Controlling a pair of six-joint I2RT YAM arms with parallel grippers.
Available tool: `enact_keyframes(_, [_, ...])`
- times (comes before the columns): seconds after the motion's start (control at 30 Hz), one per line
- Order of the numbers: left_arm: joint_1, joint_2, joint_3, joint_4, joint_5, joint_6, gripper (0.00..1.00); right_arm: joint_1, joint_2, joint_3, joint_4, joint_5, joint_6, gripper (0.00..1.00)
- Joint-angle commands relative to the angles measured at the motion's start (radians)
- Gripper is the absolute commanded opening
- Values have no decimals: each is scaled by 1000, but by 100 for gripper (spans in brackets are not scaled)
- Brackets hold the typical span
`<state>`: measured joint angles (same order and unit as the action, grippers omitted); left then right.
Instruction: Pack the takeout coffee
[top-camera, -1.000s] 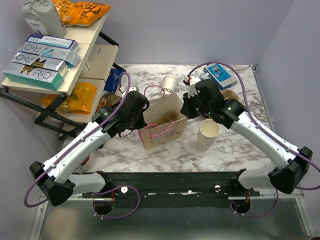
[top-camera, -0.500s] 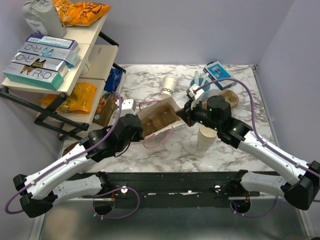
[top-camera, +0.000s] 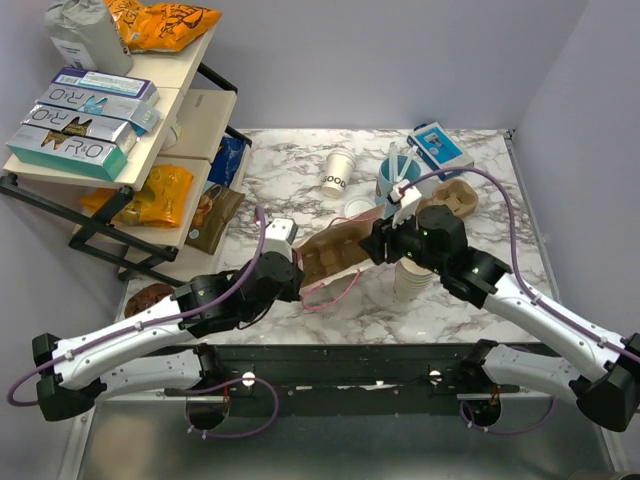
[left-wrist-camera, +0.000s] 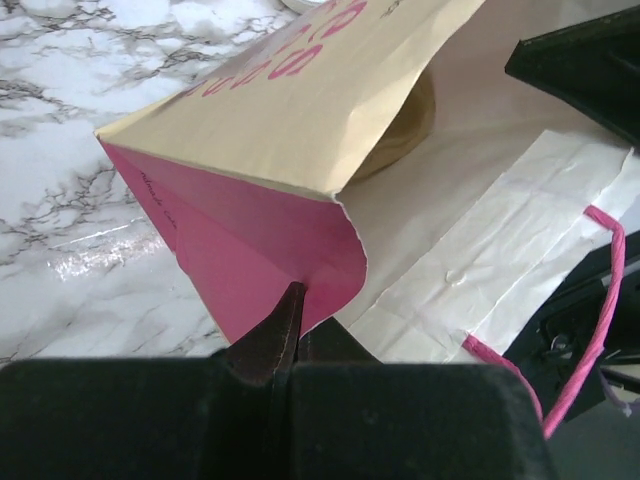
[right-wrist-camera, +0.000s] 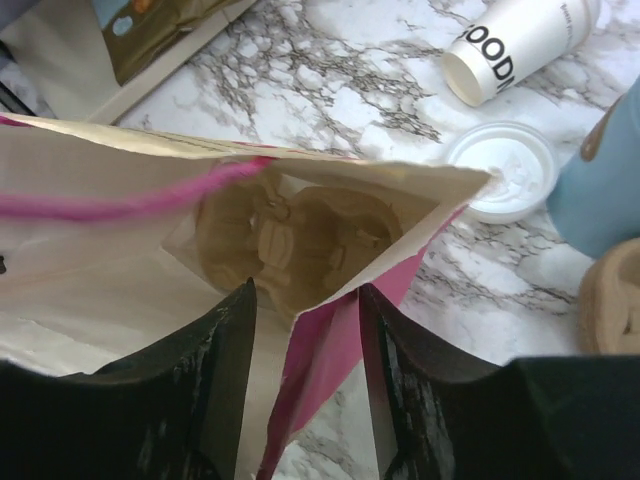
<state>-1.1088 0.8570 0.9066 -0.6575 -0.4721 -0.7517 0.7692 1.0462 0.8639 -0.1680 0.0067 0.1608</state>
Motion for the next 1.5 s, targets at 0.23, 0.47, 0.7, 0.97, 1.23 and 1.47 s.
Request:
enact_keyframes(0.23, [-223,65,12,-88,-252,-178,0,5,-204,57,-238,-30,80,86])
enact_keyframes(0.47, [-364,71,-64,-119,-339,-342,0,5,-377,18,-233,-31,97,98])
enact_keyframes(0.7, [-473,91,-77,-223,-407,-500,0,5,-492,-40,-172,-59,121,100])
enact_keyframes(0.97, [-525,39,-153,-192,-401,-583,0,5,-470,-39,-165,-145,77,100])
enact_keyframes(1.23, [-525,39,-12,-375,-480,-748,13,5,-355,159,-307,-261,77,98])
enact_keyframes(1.47, [-523,54,70,-453,-513,-840,13,5,-224,328,-511,-269,196,90])
